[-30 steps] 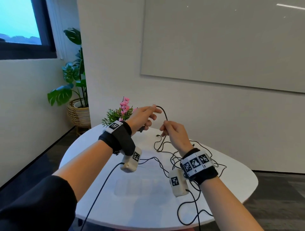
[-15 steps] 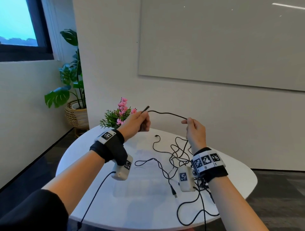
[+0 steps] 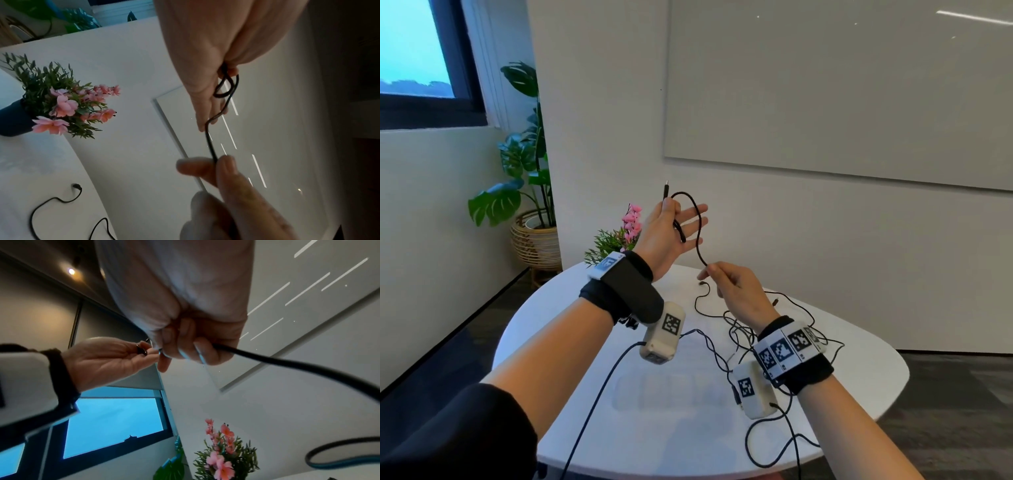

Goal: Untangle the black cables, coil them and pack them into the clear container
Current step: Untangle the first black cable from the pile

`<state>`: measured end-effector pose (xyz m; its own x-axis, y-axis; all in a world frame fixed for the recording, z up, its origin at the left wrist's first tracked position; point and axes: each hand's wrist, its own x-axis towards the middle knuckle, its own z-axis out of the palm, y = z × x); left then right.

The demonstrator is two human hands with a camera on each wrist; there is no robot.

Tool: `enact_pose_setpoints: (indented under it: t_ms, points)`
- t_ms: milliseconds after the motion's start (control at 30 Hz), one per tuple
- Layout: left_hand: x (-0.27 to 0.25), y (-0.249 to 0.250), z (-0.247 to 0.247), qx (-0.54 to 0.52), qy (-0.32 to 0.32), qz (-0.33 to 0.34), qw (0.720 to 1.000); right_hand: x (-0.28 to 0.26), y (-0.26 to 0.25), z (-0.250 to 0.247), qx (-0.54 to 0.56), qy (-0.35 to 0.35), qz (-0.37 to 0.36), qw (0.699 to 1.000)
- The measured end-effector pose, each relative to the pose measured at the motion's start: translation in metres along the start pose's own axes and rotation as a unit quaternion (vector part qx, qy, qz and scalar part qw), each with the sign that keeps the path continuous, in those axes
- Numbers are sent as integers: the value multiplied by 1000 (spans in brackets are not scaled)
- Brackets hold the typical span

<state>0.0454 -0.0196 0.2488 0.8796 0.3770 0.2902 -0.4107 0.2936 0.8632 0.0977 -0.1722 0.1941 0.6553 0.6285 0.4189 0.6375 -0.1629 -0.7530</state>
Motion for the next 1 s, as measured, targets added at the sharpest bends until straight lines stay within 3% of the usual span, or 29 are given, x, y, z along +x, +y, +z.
enact_pose_setpoints:
  t_ms: [133,233,300,433,633,767,867,933,1000]
  points:
    - [-4,-3,-1,13,6,-2,1000,1,-5,0,8,17,-2,1000]
    - [-5,-5,-11,88,10,5,996,1,-2,-6,-9,34,14,999]
    - [-4,-3,-21,150,43,25,987,5,1,-17,-13,84,32,996]
    - [-2,6,-41,259,134,94,952,13,16,-40,-38,178,66,981]
    - [-2,24,-52,371,200,154,894,18,37,-56,-120,226,137,957]
    - [-7,18,-45,311,199,159,916,19,37,-54,-109,255,199,940]
    - [-11,6,-33,290,149,155,933,22,37,-49,-123,235,222,938]
    - [-11,-5,-28,308,118,152,932,21,31,-44,-173,187,192,948]
    - [-10,-13,-22,314,96,143,934,18,14,-33,-237,136,92,958]
